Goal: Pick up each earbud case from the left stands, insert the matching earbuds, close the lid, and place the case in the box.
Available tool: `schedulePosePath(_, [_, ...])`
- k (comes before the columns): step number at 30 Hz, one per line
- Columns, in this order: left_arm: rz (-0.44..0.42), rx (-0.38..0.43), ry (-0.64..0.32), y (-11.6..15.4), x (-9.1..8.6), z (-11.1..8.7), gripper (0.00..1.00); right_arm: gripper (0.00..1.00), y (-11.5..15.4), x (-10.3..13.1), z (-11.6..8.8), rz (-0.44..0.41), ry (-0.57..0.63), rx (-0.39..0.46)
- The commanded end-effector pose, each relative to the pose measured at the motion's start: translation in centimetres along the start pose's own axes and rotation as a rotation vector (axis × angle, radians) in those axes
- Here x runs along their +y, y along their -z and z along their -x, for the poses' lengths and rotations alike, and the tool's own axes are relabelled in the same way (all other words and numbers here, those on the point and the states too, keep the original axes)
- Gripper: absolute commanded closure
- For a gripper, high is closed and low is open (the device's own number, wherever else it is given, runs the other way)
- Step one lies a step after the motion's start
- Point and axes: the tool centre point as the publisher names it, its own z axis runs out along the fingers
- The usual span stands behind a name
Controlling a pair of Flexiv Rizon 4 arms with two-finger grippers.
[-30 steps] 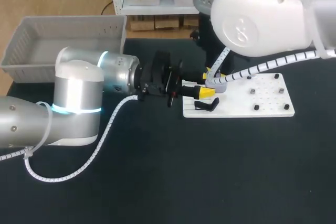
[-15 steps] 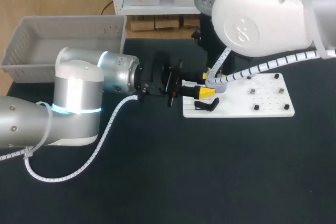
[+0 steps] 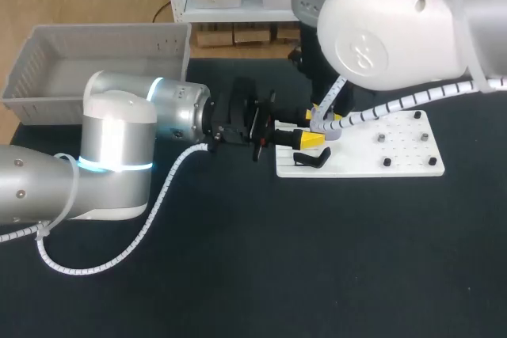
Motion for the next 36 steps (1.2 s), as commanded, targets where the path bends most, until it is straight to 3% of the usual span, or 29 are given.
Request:
schedulePosePath(1, [0.002,0.002,0.000,0.0,-0.1,0.0,1.00,0.48,0.1,-0.2,-0.2,0.017,-0.003,-0.008])
schedulePosePath(2, [0.002,0.002,0.000,0.0,-0.1,0.0,1.00,0.24,0.3,-0.3,-0.3,0.022,-0.003,-0.009])
schedulePosePath(3, [0.002,0.002,0.000,0.0,-0.1,0.0,1.00,0.25,0.5,-0.4,-0.6,0.028,0.000,-0.011])
schedulePosePath(5, [0.002,0.002,0.000,0.0,-0.1,0.0,1.00,0.29,1.1,-0.8,-1.2,0.064,0.012,-0.011])
schedulePosePath(6, [0.002,0.002,0.000,0.0,-0.1,0.0,1.00,0.34,1.9,-1.1,-1.8,0.106,0.025,-0.024])
schedulePosePath(7, [0.002,0.002,0.000,0.0,-0.1,0.0,1.00,0.48,2.5,-1.5,-2.2,0.128,0.045,-0.033])
schedulePosePath(8, [0.002,0.002,0.000,0.0,-0.1,0.0,1.00,0.52,3.1,-1.8,-2.5,0.151,0.073,-0.041])
schedulePosePath(14, [0.002,0.002,0.000,0.0,-0.1,0.0,1.00,0.61,5.5,-4.0,-2.1,0.363,0.148,-0.082])
schedulePosePath(18, [0.002,0.002,0.000,0.0,-0.1,0.0,1.00,0.61,6.9,-5.5,-0.4,0.445,0.227,-0.141])
schedulePosePath(25, [0.002,0.002,0.000,0.0,-0.1,0.0,1.00,0.55,7.7,-6.3,4.5,0.474,0.282,-0.151])
schedulePosePath(31, [0.002,0.002,0.000,0.0,-0.1,0.0,1.00,0.52,7.4,-5.4,8.4,0.446,0.346,-0.197])
schedulePosePath(36, [0.002,0.002,0.000,0.0,-0.1,0.0,1.00,0.54,5.4,-4.7,11.2,0.391,0.401,-0.227])
